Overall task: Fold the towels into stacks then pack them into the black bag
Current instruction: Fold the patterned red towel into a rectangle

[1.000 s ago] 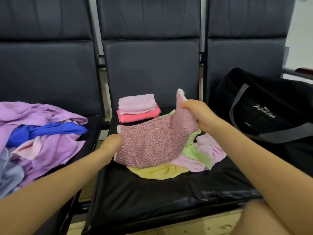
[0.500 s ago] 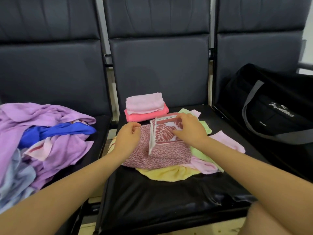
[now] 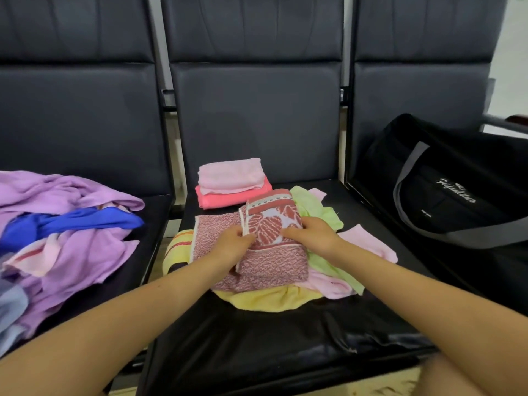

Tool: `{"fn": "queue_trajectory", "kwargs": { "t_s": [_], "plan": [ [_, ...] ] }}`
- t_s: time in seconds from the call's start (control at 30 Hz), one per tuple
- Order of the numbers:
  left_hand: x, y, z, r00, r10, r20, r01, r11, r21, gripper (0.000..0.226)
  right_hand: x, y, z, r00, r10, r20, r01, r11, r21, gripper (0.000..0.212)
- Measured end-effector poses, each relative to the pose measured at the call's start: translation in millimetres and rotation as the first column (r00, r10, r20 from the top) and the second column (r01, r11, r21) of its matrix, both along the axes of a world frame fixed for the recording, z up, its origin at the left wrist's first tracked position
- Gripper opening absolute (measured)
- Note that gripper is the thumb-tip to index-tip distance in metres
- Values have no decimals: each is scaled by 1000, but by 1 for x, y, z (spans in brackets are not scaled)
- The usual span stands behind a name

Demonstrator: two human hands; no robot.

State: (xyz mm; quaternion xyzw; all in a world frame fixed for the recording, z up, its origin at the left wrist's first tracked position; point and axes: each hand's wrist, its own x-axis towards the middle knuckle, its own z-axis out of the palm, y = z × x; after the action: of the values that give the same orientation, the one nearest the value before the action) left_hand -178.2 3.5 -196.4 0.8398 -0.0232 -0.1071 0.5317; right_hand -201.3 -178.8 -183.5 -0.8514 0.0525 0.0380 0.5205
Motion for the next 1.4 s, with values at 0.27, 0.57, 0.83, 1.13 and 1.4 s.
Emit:
{"fn": "queue_trajectory", "kwargs": {
  "t_s": [0.27,0.57,0.83,1.13,1.4],
  "plan": [
    [-1,13,18,979,204,-12,-193,903,-385,20,1,29,33,987,-98,127,61,963,262,29],
    [-3,30,16,913,-24,-406,-285,675,-681,48,-3,65,25,980,176,96,-193,957,217,22],
    [20,64,3,964,257,-75,-267,936,-230,29,8,69,-1,995,94,11,-95,992,83,17],
    [26,88,-20,930,35,365,-213,862,459,33,7,95,-20,932,205,-300,-124,955,269,64],
    [13,83,-1,976,180,124,-178,984,-27,38,5,91,3,921,306,-240,-52,709,704,41]
  ]
}}
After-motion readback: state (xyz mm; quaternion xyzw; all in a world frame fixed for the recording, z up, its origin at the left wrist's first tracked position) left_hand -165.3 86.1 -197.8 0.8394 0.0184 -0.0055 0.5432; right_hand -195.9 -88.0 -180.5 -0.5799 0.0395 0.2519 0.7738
